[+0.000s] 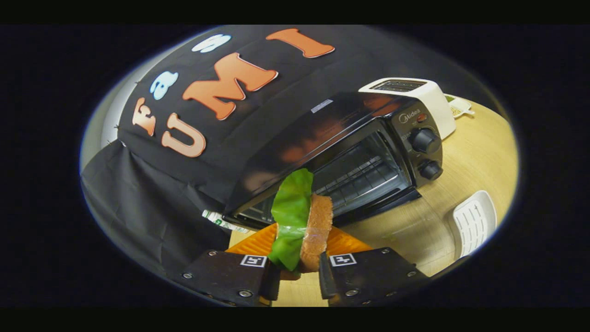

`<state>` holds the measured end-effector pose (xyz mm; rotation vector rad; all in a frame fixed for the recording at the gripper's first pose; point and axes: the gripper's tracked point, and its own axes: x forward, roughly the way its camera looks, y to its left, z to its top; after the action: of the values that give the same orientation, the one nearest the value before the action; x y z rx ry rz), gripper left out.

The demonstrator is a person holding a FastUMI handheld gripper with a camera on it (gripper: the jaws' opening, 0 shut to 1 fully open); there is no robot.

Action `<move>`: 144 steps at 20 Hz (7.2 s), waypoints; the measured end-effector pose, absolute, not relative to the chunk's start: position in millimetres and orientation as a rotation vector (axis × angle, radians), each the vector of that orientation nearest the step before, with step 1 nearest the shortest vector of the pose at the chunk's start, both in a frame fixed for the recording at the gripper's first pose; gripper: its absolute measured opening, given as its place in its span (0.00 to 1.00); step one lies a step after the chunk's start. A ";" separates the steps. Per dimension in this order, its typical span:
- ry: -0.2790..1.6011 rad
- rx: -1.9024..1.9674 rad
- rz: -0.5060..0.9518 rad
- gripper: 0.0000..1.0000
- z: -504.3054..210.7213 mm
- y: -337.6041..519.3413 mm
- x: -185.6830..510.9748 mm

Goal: Open the toaster oven, put the food inside, and close the toaster oven door.

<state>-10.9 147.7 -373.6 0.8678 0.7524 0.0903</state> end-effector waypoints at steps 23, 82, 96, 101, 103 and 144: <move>0.553 1.090 -0.061 0.35 -434.0 147.9 82.8; 1.119 0.212 0.218 0.99 -415.7 128.0 -159.8; 1.246 0.054 0.142 0.98 -493.7 129.9 -176.4; 1.240 -0.007 0.120 0.96 -497.3 131.7 -169.3; 1.210 0.023 0.113 0.97 -490.8 135.6 -166.3; 0.353 0.156 0.219 0.97 -115.2 114.1 25.1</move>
<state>25.1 114.1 -115.2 0.1556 0.3534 0.2193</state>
